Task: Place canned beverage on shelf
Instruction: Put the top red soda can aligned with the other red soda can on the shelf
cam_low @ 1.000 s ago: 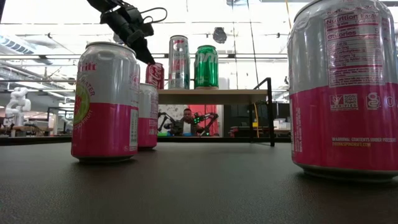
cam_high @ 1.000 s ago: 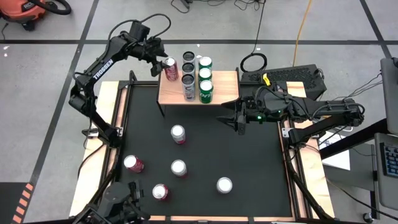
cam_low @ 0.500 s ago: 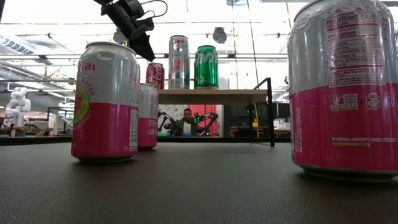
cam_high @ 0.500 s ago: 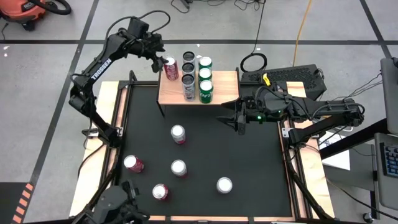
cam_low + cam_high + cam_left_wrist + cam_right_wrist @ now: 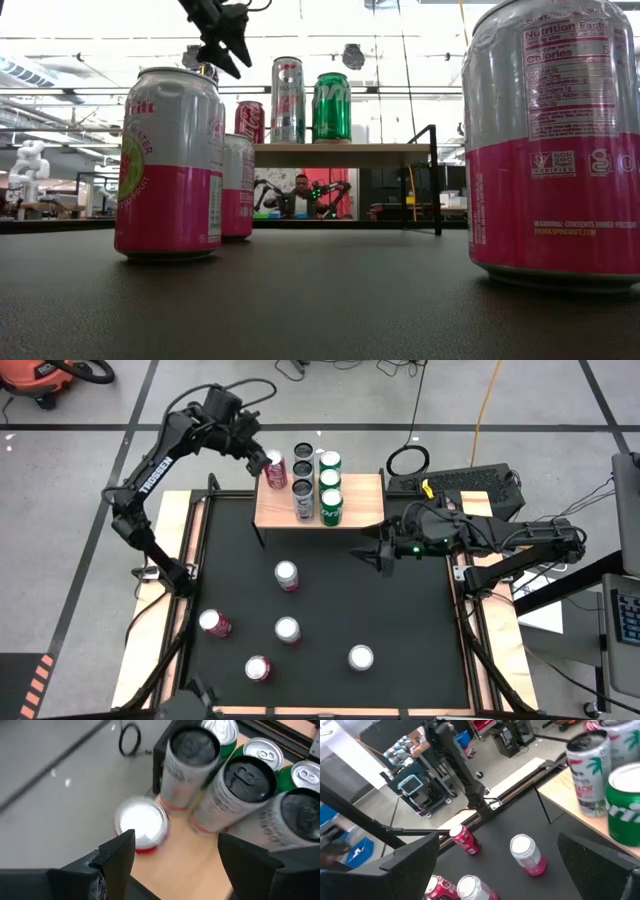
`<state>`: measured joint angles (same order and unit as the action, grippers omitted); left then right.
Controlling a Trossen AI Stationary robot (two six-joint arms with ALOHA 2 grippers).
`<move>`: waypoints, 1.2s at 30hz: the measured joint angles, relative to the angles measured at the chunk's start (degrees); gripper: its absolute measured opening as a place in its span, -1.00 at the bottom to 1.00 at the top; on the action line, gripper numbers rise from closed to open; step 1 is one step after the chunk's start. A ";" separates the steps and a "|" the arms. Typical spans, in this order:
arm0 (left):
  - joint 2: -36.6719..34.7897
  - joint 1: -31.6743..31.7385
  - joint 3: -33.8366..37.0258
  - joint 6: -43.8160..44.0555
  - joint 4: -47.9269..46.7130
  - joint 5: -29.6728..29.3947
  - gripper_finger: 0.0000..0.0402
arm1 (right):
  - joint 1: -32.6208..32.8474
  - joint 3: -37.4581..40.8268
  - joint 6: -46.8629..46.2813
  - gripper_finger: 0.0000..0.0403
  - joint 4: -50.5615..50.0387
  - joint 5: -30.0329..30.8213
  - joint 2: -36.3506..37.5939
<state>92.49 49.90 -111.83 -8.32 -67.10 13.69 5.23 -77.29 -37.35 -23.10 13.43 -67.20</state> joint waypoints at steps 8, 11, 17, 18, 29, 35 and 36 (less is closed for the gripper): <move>-5.48 -9.40 0.00 8.19 -2.44 -5.70 0.39 | -0.04 -0.01 -3.84 0.92 -0.34 -0.01 0.00; -8.15 -13.66 0.00 10.02 -2.44 -7.86 0.39 | 0.46 -0.01 -4.04 0.92 -0.34 -0.22 0.00; -12.03 -22.27 0.02 14.10 -3.11 -8.02 0.39 | 2.93 -0.01 -5.56 0.82 -1.32 -3.35 0.00; -12.69 -23.70 0.02 15.03 -3.47 -8.02 0.39 | 3.50 -0.01 -6.32 0.80 -2.06 -3.53 0.00; -19.65 -39.88 0.07 24.24 -10.60 -11.11 0.38 | 11.15 -0.01 -13.57 0.63 -7.82 -4.67 -1.42; -21.10 -47.77 0.11 31.03 -10.64 -15.23 0.38 | 13.45 -0.01 -14.03 0.63 -10.30 -4.57 -1.86; -21.12 -48.89 0.33 32.25 -10.53 -16.43 0.38 | 13.66 -0.01 -14.18 0.63 -10.78 -4.57 -1.86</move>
<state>71.37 1.01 -111.51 23.93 -77.62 -2.74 18.89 -77.30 -51.52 -33.88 8.86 -69.06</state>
